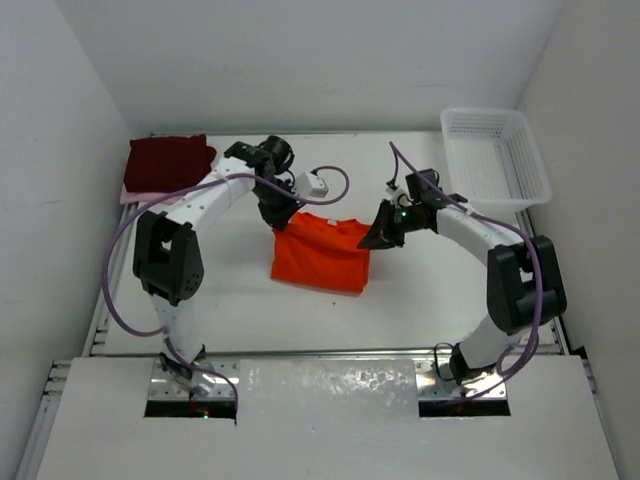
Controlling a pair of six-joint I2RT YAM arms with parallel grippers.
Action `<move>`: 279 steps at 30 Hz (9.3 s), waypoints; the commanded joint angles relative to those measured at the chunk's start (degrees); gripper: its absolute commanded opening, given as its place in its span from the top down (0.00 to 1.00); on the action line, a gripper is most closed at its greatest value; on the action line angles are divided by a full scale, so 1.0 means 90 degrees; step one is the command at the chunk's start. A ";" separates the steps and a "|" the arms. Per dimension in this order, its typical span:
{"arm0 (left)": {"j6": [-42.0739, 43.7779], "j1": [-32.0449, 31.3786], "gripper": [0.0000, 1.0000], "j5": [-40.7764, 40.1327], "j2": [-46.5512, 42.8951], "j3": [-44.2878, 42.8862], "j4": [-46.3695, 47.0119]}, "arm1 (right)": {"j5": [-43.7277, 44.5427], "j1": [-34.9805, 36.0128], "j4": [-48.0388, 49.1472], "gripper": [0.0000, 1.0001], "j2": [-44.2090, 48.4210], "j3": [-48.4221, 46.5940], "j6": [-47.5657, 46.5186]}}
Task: Fold and stack the t-shirts
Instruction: Fold the long partially folded tshirt into a neat square, then put the neatly folded tshirt into the corner of the board with the left arm
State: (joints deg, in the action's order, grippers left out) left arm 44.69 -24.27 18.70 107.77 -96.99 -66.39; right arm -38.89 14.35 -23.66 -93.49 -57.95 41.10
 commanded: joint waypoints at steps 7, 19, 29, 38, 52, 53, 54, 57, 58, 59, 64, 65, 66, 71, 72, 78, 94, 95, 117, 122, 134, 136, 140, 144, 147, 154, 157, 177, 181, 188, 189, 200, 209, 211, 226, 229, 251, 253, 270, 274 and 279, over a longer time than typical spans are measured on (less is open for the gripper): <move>-0.0569 0.0070 1.00 -0.0232 0.0408 -0.0930 0.0794 | -0.0083 -0.0422 0.0939 1.00 -0.0461 -0.0378 0.0452; -0.1282 0.0080 0.88 -0.0592 0.1628 -0.1595 0.1711 | 0.0512 -0.0930 0.1311 0.82 -0.1895 -0.1254 0.0678; -0.2328 0.0167 0.42 -0.1940 0.2684 -0.2650 0.4222 | 0.2631 -0.1389 0.1058 0.67 -0.2025 -0.2446 -0.0444; -0.2643 0.0822 0.63 0.0043 0.1936 -0.2997 0.3355 | 0.3161 -0.0024 0.1132 0.87 -0.0346 -0.1299 -0.2165; -0.3009 0.0645 0.82 0.1596 0.2615 -0.1478 0.3537 | 0.3169 0.0154 0.2365 1.00 -0.2003 -0.1412 -0.0846; -0.3138 0.0685 0.82 0.1314 0.2819 -0.1557 0.3635 | 0.3179 0.0096 0.2394 1.00 -0.2072 -0.1480 -0.0827; -0.3303 0.0792 0.82 0.1185 0.2918 -0.1625 0.3820 | 0.3198 -0.0031 0.2414 1.00 -0.2150 -0.1500 -0.0769; -0.3773 0.0919 0.78 0.0775 0.3162 -0.1860 0.4046 | 0.3169 -0.0217 0.2317 1.00 -0.2414 -0.1656 -0.0913; -0.3938 0.0987 0.75 0.0668 0.3192 -0.1899 0.4105 | 0.3150 -0.0237 0.2142 1.00 -0.2589 -0.1734 -0.0992; -0.4017 0.1017 0.73 0.0647 0.3231 -0.1909 0.4154 | 0.3121 -0.0305 0.2034 1.00 -0.2677 -0.1928 -0.1070; -0.4447 0.1222 0.62 0.0706 0.3202 -0.1919 0.4476 | 0.3091 -0.0432 0.1546 1.00 -0.3107 -0.2533 -0.1529; -0.4496 0.1242 0.60 0.0754 0.3211 -0.1957 0.4476 | 0.3110 -0.0442 0.1458 1.00 -0.3127 -0.2622 -0.1530; -0.4506 0.1261 0.59 0.0899 0.3212 -0.2016 0.4418 | 0.3120 -0.0442 0.1399 1.00 -0.3137 -0.2710 -0.1636; -0.4575 0.1339 0.40 0.1419 0.2716 -0.2280 0.4340 | 0.3316 -0.0258 0.0842 0.79 -0.2845 -0.3053 -0.1754; -0.4536 0.1378 0.38 0.1283 0.2501 -0.2367 0.4398 | 0.3306 -0.0179 0.0774 0.64 -0.2709 -0.3005 -0.1764; -0.4399 0.1924 0.33 -0.0074 0.2274 -0.2806 0.4361 | 0.2594 0.0163 0.1602 0.46 -0.2376 -0.2263 -0.0694; -0.3930 0.1886 0.31 0.0870 0.2741 -0.1313 0.3500 | 0.2496 0.0525 0.1575 0.28 -0.3166 -0.2418 -0.0075; -0.3930 0.1896 0.31 0.0891 0.2791 -0.1294 0.3461 | 0.2505 0.0554 0.1526 0.29 -0.3225 -0.2505 -0.0104; -0.3861 0.2423 1.00 0.1857 0.1545 0.1819 0.4115 | 0.2223 0.0632 0.1330 1.00 -0.3304 -0.2108 -0.0952; -0.4135 0.2443 0.61 0.1497 0.0322 0.3519 0.4807 | 0.2036 0.0642 0.1321 0.79 -0.2426 -0.1071 -0.1362; -0.4789 0.2492 0.41 0.2247 0.0730 0.4243 0.5569 | 0.2564 0.0749 0.1193 0.48 -0.2434 -0.0973 -0.1140; -0.4936 0.2492 0.40 0.2531 0.0897 0.4428 0.5803 | 0.2554 0.0817 0.1388 0.52 -0.2502 -0.0895 -0.1023; -0.5453 0.2482 0.43 0.2883 0.1170 0.4770 0.6428 | 0.2360 0.1013 0.1758 0.64 -0.2726 -0.0875 -0.0818; -0.5707 0.2375 0.52 0.2952 0.1229 0.4966 0.7052 | 0.2163 0.1062 0.2384 0.71 -0.2747 -0.0525 -0.0301; -0.5853 0.2355 0.60 0.3107 0.1258 0.5005 0.7318 | 0.2105 0.1062 0.2580 0.73 -0.2727 -0.0446 -0.0202; -0.5668 0.2491 1.00 0.3391 0.1239 0.4703 0.7310 | 0.1978 0.1033 0.2590 0.77 -0.2630 -0.0280 -0.0065; -0.4929 0.2880 1.00 0.3119 0.0927 0.4392 0.6414 | 0.1958 0.0838 0.2600 0.77 -0.2319 -0.0056 -0.0065; -0.2280 0.3078 1.00 0.0160 0.0994 0.0300 0.2544 | 0.2729 0.0398 0.1037 0.60 -0.1165 -0.0709 -0.1568; -0.2027 0.3088 1.00 -0.0406 0.1414 -0.0977 0.2133 | 0.2808 0.0388 0.0979 0.60 -0.1136 -0.0709 -0.1627; -0.1869 0.3088 1.00 -0.1402 0.2176 -0.2881 0.1693 | 0.2934 0.0388 0.0823 0.60 -0.1096 -0.0651 -0.1715; -0.1869 0.3097 1.00 -0.1491 0.2215 -0.3088 0.1693 | 0.2945 0.0388 0.0813 0.60 -0.1096 -0.0651 -0.1735; -0.1459 0.3156 1.00 -0.2361 0.2420 -0.4349 0.1791 | 0.3130 0.0378 0.0608 0.61 -0.1008 -0.0553 -0.1862; -0.1245 0.3526 1.00 -0.2507 0.2489 -0.4798 0.2191 | 0.3257 0.0378 0.0442 0.61 -0.0901 -0.0485 -0.1940; -0.1167 0.3614 1.00 -0.2459 0.2470 -0.4868 0.2298 | 0.3286 0.0388 0.0422 0.61 -0.0872 -0.0465 -0.1969; -0.0785 0.4230 1.00 -0.2117 0.2508 -0.5005 0.2953 | 0.3306 0.0378 0.0178 0.62 -0.1116 -0.0709 -0.2047; -0.0756 0.4376 1.00 -0.2107 0.2596 -0.4995 0.3109 | 0.3306 0.0378 0.0139 0.62 -0.1203 -0.0787 -0.2057; -0.1001 0.5177 0.33 -0.3424 0.4159 -0.4917 0.5111 | 0.3199 0.0388 -0.0096 0.63 -0.1428 -0.1158 -0.2067; -0.1000 0.5197 0.33 -0.3610 0.4198 -0.4878 0.5034 | 0.3208 0.0398 -0.0144 0.63 -0.1419 -0.1197 -0.2086; -0.2092 0.5588 0.31 -0.2032 0.3534 -0.4343 0.4513 | 0.3160 0.0388 0.0031 0.62 -0.0872 -0.0934 -0.2116; -0.2572 0.5578 0.39 -0.1872 0.3767 -0.4330 0.5003 | 0.3130 0.0398 -0.0202 0.63 -0.0950 -0.1099 -0.2125; -0.2612 0.5724 0.39 -0.2077 0.4305 -0.4429 0.5383 | 0.3315 0.0398 -0.0486 0.63 -0.0891 -0.1431 -0.2116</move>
State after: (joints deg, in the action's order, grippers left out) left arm 23.55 25.56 -0.95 144.46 -135.96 -23.33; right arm -9.96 17.76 -26.96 -103.55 -67.16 22.65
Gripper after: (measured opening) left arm 0.608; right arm 0.373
